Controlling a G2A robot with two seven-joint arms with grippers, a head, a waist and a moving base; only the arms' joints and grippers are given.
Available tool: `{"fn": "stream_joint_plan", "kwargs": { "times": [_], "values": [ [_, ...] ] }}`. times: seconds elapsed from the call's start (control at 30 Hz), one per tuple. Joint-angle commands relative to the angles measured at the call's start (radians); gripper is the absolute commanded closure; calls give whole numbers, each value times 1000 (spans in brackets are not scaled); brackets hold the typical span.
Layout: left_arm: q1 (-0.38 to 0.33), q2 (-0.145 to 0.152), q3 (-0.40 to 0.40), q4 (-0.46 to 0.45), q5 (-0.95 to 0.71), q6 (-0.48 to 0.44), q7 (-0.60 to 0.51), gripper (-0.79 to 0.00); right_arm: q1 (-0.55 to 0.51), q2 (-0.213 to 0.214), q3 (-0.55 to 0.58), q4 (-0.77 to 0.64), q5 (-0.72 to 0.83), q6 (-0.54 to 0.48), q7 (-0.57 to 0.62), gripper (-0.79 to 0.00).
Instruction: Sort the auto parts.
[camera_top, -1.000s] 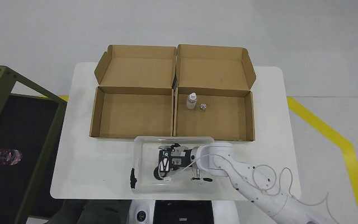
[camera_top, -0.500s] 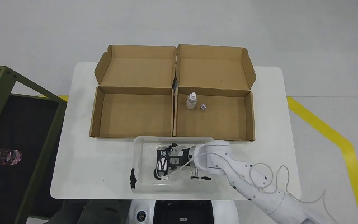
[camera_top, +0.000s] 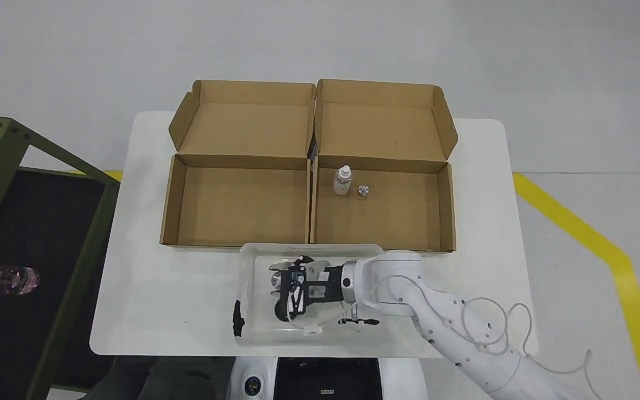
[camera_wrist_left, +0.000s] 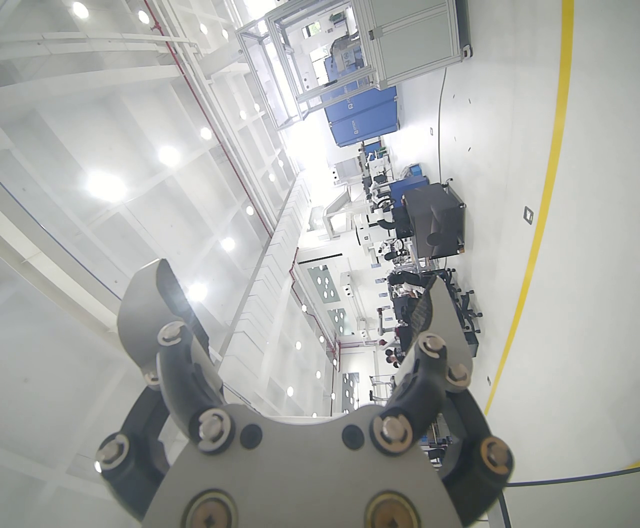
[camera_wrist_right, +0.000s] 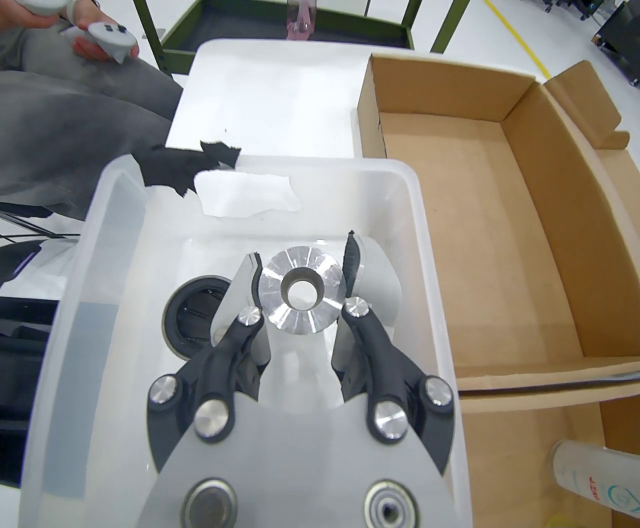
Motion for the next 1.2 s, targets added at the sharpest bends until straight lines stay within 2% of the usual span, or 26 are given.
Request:
{"fn": "stream_joint_plan", "kwargs": {
  "times": [0.0,0.23,0.67,0.93,1.17],
  "values": [
    [0,0,0,0,0,0,0,-785,-6,3,15,-8,34,-20,-27,0],
    [0,0,0,0,0,0,0,-785,-4,14,86,-46,102,-70,-76,0],
    [0,0,0,0,0,0,0,-785,-2,30,232,-84,241,-92,-183,0],
    [0,0,0,0,0,0,0,-785,1,34,293,-55,333,-71,-200,0],
    [0,0,0,0,0,0,0,-785,32,26,293,25,419,-20,-181,0]
  ]
}}
